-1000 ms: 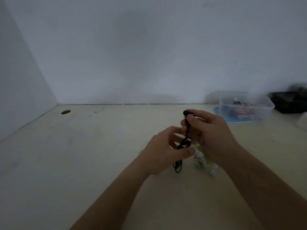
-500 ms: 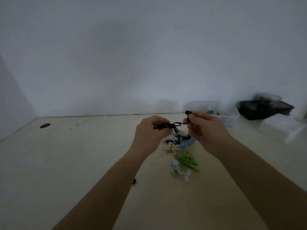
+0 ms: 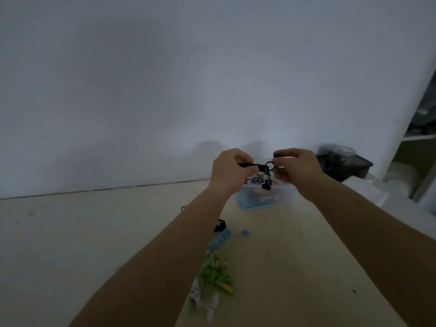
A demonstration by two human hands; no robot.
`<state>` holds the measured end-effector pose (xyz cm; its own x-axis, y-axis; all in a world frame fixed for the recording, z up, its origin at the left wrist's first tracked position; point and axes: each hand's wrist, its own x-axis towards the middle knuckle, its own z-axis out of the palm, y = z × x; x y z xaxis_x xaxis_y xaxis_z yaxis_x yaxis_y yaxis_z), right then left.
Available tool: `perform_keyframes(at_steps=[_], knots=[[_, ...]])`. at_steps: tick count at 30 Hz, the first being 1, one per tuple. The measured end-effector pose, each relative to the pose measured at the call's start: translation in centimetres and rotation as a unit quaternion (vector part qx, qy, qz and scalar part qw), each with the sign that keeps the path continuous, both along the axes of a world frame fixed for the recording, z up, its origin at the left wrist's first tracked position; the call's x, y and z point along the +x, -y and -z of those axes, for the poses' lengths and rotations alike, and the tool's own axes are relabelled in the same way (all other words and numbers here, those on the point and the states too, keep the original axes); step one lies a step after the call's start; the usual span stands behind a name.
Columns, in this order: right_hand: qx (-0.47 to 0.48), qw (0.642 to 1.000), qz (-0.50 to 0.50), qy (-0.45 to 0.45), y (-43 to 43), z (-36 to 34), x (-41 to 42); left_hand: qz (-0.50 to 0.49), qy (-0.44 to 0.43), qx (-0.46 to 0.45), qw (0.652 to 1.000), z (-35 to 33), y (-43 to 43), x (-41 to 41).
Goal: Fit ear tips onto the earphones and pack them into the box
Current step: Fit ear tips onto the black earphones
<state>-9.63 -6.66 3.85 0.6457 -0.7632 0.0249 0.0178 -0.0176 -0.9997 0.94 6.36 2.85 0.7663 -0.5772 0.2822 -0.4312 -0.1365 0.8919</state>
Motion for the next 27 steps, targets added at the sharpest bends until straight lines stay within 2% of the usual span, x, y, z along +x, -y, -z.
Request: perform_keyframes(at_steps=[9,13,20,24,27], knots=[[-0.091,0.996,-0.001,0.005,3.7,0.0,2.5,-0.039,0.03,-0.009,0.999,2.2,4.7,2.7],[-0.083,0.995,0.004,0.049,3.9,0.0,2.8,-0.051,0.025,-0.082,0.995,2.3,5.0,3.0],[-0.038,0.995,-0.011,0.095,3.9,-0.6,3.0,-0.001,-0.06,-0.148,0.987,1.7,5.2,2.2],[-0.009,0.995,-0.025,0.1,4.4,-0.7,3.0,-0.005,-0.062,-0.134,0.989,1.7,5.4,2.4],[-0.063,0.997,-0.028,0.027,4.9,0.1,2.8,-0.021,-0.014,-0.081,0.996,2.6,5.6,3.1]])
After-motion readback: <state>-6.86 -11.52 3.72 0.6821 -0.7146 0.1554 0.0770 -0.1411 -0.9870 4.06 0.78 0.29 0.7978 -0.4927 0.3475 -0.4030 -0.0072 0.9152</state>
